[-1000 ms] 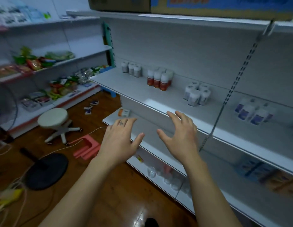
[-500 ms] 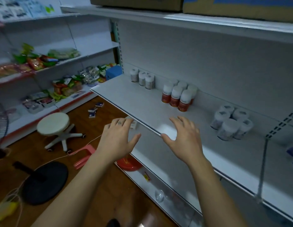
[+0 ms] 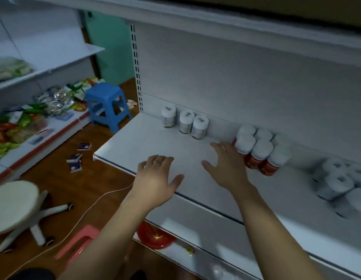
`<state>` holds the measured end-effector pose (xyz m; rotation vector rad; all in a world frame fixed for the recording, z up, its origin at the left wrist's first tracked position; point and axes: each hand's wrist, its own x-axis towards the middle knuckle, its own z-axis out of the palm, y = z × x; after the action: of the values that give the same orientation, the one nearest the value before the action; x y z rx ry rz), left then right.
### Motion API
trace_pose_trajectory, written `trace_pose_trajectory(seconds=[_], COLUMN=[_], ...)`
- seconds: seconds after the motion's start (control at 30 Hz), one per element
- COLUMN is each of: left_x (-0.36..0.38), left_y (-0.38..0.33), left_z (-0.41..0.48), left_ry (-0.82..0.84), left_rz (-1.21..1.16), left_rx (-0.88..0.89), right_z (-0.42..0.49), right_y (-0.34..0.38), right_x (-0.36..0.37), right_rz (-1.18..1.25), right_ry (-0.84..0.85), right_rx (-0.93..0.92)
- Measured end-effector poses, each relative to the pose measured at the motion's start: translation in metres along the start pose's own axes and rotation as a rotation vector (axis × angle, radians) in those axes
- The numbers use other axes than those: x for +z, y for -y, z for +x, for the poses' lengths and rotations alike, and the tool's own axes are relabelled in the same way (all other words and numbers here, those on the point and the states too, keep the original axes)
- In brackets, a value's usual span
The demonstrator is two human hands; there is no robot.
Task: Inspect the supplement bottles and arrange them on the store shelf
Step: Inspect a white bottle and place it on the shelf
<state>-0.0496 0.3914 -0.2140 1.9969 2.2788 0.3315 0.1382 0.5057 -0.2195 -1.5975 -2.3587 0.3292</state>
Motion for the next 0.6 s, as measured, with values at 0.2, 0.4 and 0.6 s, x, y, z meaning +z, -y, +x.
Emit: trace_pose_trajectory(seconds=[0.2, 0.4, 0.6], left_x=[-0.007, -0.008, -0.009], left_y=[0.044, 0.055, 0.053], left_z=[0.056, 0.087, 0.102], left_ry=[0.063, 0.058, 0.070], left_rz=[-0.003, 0.036, 0.050], left_rx=[0.113, 0.186, 0.230], right_z=[0.074, 0.126, 0.147], right_y=[0.022, 0.038, 0.044], right_x=[0.006, 0.012, 0.027], right_rz=[-0.067, -0.070, -0.002], right_ry=[-0.014, -0.012, -0.070], right_rx=[0.102, 0.174, 0.265])
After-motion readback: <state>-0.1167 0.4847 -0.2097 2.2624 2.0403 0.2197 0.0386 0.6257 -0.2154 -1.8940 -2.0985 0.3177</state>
